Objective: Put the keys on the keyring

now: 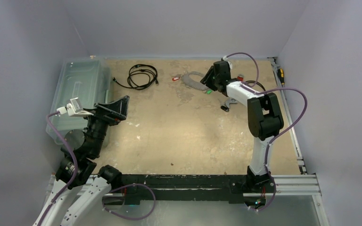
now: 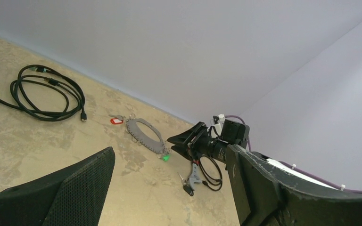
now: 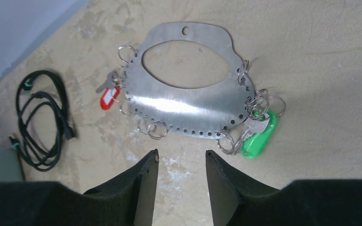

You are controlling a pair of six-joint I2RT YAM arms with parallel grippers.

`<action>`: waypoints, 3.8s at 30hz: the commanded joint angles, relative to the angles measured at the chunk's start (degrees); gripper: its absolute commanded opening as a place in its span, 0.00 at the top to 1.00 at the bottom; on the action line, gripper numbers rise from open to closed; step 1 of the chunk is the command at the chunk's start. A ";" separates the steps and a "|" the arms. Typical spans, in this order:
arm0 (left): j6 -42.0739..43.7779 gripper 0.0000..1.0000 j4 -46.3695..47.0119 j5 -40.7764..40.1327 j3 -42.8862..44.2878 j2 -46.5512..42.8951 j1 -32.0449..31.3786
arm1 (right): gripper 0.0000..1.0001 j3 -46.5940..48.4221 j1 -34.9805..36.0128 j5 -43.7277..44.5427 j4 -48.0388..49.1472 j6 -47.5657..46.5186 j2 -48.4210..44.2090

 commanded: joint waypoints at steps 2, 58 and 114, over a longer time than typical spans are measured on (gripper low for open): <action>1.31 0.14 2.28 0.55 -0.28 0.33 0.43 | 0.60 2.92 0.02 2.04 -0.59 -4.88 2.67; 1.74 0.14 3.38 2.53 -0.37 2.12 0.76 | 0.68 5.56 0.53 -0.30 -4.74 -15.92 8.69; 16.08 0.01 -1.70 4.67 3.86 12.39 1.35 | 1.00 -4.99 8.01 10.46 -1.27 -36.32 -11.47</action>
